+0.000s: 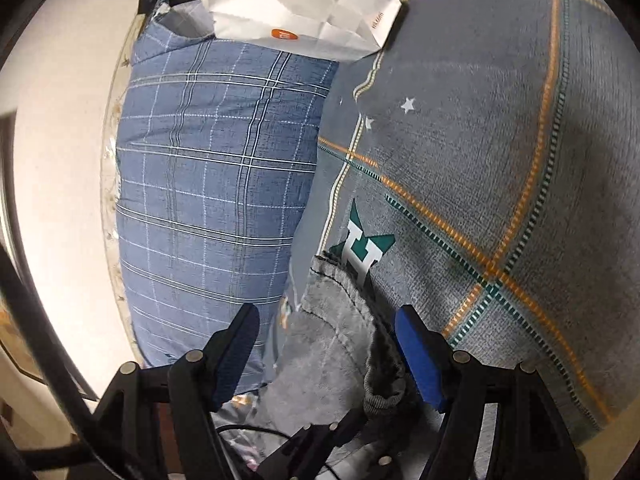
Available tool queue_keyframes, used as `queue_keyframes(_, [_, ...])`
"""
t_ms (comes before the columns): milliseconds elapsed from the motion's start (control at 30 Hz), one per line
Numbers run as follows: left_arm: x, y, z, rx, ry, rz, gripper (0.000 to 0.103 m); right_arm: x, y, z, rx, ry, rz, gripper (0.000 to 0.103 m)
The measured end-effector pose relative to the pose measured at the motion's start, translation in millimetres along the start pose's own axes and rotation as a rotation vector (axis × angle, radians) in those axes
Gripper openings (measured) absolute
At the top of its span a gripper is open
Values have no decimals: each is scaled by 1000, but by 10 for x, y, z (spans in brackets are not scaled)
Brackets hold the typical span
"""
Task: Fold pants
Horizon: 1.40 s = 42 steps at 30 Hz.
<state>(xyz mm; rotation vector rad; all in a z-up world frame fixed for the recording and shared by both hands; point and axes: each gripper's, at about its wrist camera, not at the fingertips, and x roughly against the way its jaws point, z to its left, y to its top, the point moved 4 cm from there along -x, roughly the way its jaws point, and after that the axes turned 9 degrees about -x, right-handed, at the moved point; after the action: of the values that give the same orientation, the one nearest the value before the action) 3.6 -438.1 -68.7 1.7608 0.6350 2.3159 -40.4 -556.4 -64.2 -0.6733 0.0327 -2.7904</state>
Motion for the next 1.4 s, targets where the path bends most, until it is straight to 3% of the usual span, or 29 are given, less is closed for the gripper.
queue_keyframes(67, [-8,23,-8,-5,33,-5,31,19,13,-30,-11,10,5,74])
queue_keyframes(100, [8,38,15,4,52,-18,14,26,17,-43,-18,14,4,74])
queue_keyframes(267, [312,-40,380,230,-79,-132,12,-50,2,-50,-36,55,56,74])
queue_keyframes(367, [411,-117,599,336,-152,-156,12,-171,-42,-32,-23,55,107,74])
queue_keyframes(633, [436,-209,592,394,-219,-185,12,-667,-227,19,23,-18,259,73])
queue_keyframes(667, [440,-207,584,396,-229,-191,12,-684,-254,27,39,-39,257,71])
queue_keyframes(733, [462,-209,551,388,-231,-199,12,-714,-303,40,85,-104,237,40])
queue_keyframes(767, [468,-221,537,388,-228,-198,12,-726,-322,53,103,-115,240,39])
queue_keyframes(833, [483,-246,526,386,-236,-195,14,-718,-359,94,138,-114,244,24])
queue_keyframes(967, [694,-440,672,455,-331,-244,26,-682,-426,204,206,-95,241,23])
queue_keyframes(1033, [872,-661,826,519,-355,-299,53,-669,-468,272,244,-81,238,22])
queue_keyframes(1067, [939,-809,951,564,-348,-321,58,-661,-502,328,269,-75,233,22])
queue_keyframes(1200, [1007,-1361,1424,740,-328,-331,59,-625,-779,660,428,-39,211,22])
queue_keyframes(1400, [954,-1891,1975,959,-457,-393,61,-822,-1417,968,656,-72,231,22])
